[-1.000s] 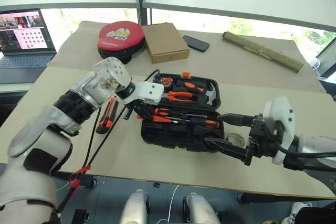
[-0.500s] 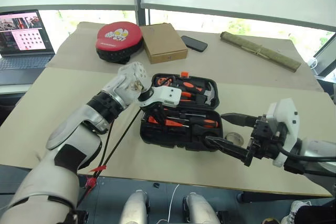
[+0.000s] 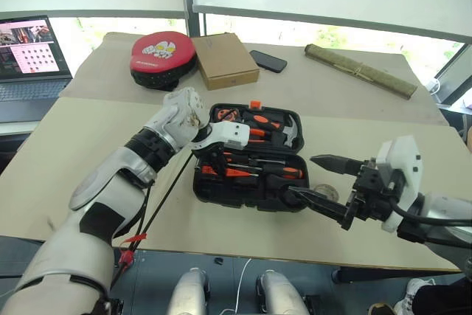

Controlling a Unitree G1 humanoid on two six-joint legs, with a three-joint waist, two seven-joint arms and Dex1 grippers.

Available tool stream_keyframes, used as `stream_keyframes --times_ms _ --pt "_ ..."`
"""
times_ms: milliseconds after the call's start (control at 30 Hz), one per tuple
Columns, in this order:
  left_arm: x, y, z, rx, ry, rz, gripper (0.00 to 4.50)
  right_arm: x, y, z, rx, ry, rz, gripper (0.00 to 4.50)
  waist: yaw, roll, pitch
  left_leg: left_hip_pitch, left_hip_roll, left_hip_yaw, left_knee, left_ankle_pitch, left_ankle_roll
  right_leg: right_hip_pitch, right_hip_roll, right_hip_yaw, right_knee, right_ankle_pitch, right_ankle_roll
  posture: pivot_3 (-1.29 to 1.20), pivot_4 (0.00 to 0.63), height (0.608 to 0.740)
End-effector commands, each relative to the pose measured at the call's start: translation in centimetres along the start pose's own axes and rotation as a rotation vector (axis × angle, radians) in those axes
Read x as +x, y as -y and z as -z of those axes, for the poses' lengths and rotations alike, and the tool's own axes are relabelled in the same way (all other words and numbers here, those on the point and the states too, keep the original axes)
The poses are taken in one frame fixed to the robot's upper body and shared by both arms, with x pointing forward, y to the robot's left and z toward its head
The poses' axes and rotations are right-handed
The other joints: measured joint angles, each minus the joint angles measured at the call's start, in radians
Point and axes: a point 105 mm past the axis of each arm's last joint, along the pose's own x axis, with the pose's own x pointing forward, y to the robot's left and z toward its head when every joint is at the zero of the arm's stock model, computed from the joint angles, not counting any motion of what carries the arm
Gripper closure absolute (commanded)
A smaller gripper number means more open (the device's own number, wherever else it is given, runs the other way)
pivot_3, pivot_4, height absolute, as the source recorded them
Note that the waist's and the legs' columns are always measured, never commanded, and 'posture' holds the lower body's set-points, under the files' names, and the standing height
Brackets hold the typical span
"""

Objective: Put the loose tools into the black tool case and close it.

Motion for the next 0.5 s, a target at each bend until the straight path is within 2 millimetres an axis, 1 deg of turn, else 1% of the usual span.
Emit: stream_keyframes --times_ms 33,67,100,167,233,300,333,400,467,500 --pt "-1.2 0.4 -0.8 0.014 0.058 0.003 2.73 -0.1 -0.2 -0.8 -0.031 0.041 -0.001 0.0 0.0 0.0 0.0 0.0 0.0 0.0 0.0 0.0 0.0 0.0 0.0 0.0 0.0 0.0 0.0 0.0 0.15 0.74" --pt "-1.8 0.4 -1.1 0.011 0.084 -0.005 2.24 -0.2 -0.3 -0.8 -0.03 0.039 -0.004 0.0 0.001 0.0 0.0 0.0 0.0 0.0 0.0 0.0 0.0 0.0 0.0 0.0 0.0 0.0 0.0 0.0 0.15 0.74" --pt "-2.3 0.4 -1.4 0.008 0.101 -0.009 1.91 -0.2 -0.3 -0.8 -0.028 0.038 -0.005 0.0 0.001 0.0 0.0 0.0 0.0 0.0 0.0 0.0 0.0 0.0 0.0 0.0 0.0 0.0 0.0 0.0 0.15 0.74" --pt "-4.2 0.6 -1.7 0.007 0.171 -0.029 1.29 -0.2 -0.3 -0.8 -0.026 0.036 -0.007 0.0 0.0 0.0 0.0 0.0 0.0 0.0 0.0 0.0 0.0 0.0 0.0 0.0 0.0 0.0 0.0 0.0 0.15 0.74" --pt "-6.0 1.0 -1.7 0.025 0.268 -0.054 1.29 -0.3 -0.2 -0.7 -0.024 0.031 -0.007 0.0 -0.001 0.0 0.0 0.0 0.0 0.0 0.0 0.0 0.0 -0.001 0.0 0.0 0.001 0.0 0.0 0.0 0.15 0.74" --pt "-7.0 1.1 -1.6 0.025 0.37 -0.078 1.29 -0.3 -0.1 -0.6 -0.023 0.025 -0.004 0.0 -0.001 0.0 0.0 0.0 0.001 -0.001 0.0 0.0 0.0 -0.001 0.0 0.0 0.001 0.0 0.0 0.0 0.15 0.74" --pt "-7.1 1.1 -1.6 0.013 0.407 -0.083 1.29 -0.4 0.0 -0.6 -0.025 0.021 -0.002 0.0 0.0 0.0 0.0 0.0 0.0 -0.001 0.0 0.0 0.0 -0.001 0.0 0.0 0.001 0.0 0.0 0.0 0.15 0.74" --pt "-7.4 1.5 -1.9 0.054 0.553 -0.096 1.83 -0.4 0.1 -0.5 -0.028 0.013 0.002 0.0 0.003 0.001 -0.001 0.001 0.0 0.0 0.001 0.0 0.0 0.001 -0.001 0.0 0.001 0.0 0.0 0.0 0.15 0.74" --pt "-6.6 1.6 -0.9 0.046 0.616 -0.131 2.29 -0.3 0.2 -0.3 -0.03 0.005 0.002 0.0 0.004 0.001 -0.001 0.002 0.0 0.0 0.001 0.0 0.0 0.002 -0.001 0.0 0.001 0.0 0.001 0.0 0.15 0.74" --pt "-5.9 1.7 -0.5 0.064 0.644 -0.155 2.8 -0.3 0.2 -0.3 -0.03 0.003 0.002 0.0 0.003 0.002 -0.001 0.001 0.0 0.0 0.002 0.0 0.0 0.002 -0.001 0.0 0.001 0.0 0.001 0.0 0.15 0.74"
